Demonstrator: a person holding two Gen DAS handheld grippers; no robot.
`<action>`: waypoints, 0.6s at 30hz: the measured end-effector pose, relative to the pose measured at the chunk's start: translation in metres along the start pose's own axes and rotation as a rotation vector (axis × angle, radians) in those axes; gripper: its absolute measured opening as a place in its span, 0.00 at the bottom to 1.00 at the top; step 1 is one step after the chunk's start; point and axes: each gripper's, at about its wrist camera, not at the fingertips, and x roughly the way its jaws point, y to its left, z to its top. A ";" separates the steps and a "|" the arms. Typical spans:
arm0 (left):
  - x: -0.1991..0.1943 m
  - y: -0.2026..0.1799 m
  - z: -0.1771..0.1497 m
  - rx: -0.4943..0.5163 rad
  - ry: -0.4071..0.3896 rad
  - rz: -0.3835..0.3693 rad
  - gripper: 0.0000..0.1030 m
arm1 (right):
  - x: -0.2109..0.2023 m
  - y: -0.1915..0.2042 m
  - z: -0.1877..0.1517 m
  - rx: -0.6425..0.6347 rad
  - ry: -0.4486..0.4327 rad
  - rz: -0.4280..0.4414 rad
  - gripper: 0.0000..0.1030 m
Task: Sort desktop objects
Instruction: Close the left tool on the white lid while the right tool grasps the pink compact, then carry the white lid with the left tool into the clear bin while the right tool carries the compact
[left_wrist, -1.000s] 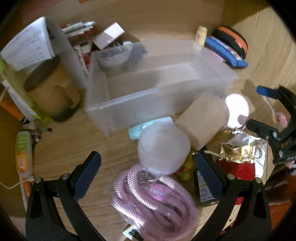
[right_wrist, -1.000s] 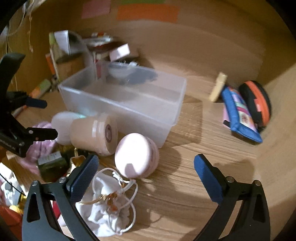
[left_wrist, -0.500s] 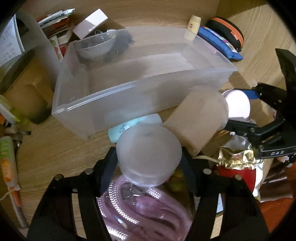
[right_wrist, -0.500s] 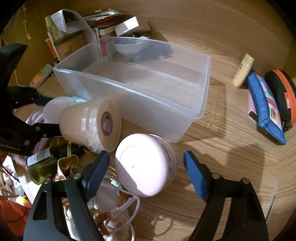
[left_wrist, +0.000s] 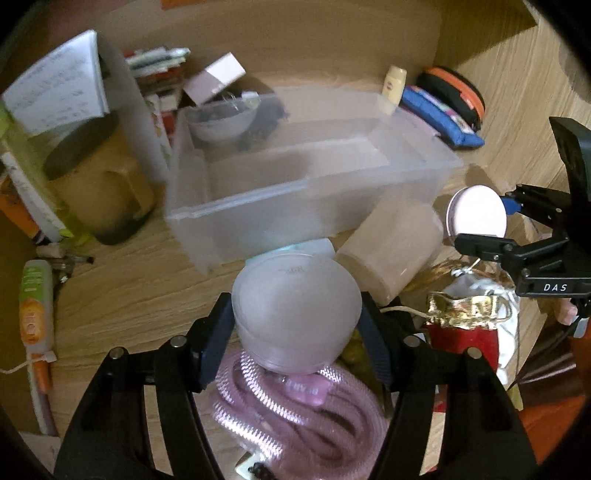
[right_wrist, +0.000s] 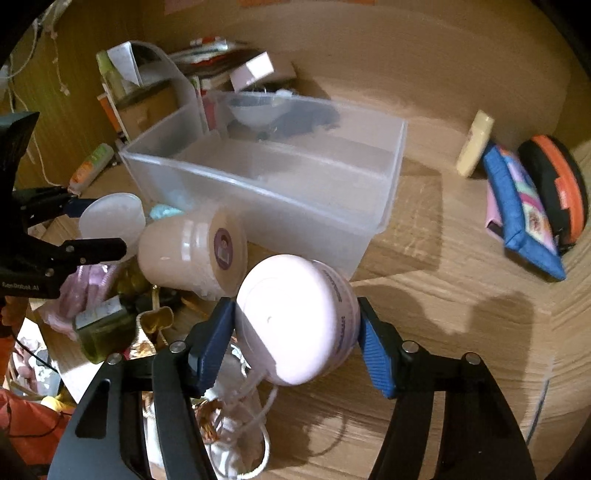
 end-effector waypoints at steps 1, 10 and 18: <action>-0.004 0.001 0.000 -0.007 -0.010 0.001 0.63 | -0.003 0.000 0.001 -0.002 -0.008 -0.003 0.59; -0.049 0.017 0.008 -0.074 -0.125 -0.001 0.63 | -0.049 -0.005 0.027 -0.001 -0.142 -0.029 0.59; -0.081 0.034 0.023 -0.139 -0.241 0.035 0.63 | -0.064 -0.017 0.051 0.032 -0.244 -0.064 0.59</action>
